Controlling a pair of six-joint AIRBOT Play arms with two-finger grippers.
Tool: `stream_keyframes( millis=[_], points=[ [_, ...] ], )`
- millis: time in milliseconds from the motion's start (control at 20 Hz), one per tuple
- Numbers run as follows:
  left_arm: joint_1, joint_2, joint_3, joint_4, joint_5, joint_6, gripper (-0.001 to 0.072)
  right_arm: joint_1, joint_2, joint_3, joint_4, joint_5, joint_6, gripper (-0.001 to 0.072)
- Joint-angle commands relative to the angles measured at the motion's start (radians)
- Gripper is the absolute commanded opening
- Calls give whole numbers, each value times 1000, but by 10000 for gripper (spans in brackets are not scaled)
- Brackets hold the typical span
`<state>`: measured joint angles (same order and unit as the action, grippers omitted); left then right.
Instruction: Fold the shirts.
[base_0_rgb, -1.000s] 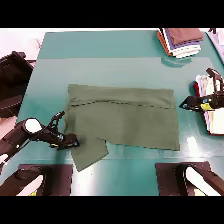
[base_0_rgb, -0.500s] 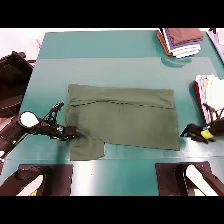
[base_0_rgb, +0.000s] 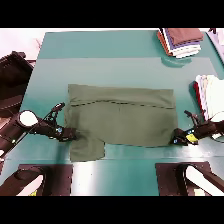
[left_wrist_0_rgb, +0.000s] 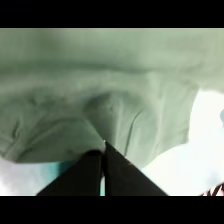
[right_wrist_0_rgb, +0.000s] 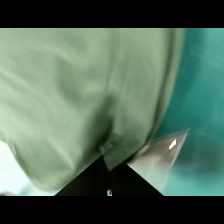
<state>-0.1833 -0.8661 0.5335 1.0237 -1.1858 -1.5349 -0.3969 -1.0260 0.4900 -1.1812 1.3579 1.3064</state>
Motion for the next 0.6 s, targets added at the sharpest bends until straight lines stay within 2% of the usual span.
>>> stream_keyframes(
  millis=[0, 200, 350, 550],
  points=[
    [0, 17, 0, 24, -89, 22, 20, 80, 69, 63, -1, 61, 3, 18],
    [0, 133, 1, 23, -122, -17, 20, 84, 224, 105, -159, 182, 21, 17],
    [0, 187, 27, 42, -119, -30, 21, 38, 293, 145, -181, 186, 22, 17],
    [0, 109, 178, 137, 3, -29, 21, 54, 182, 292, -180, 146, 22, 16]
  ],
)
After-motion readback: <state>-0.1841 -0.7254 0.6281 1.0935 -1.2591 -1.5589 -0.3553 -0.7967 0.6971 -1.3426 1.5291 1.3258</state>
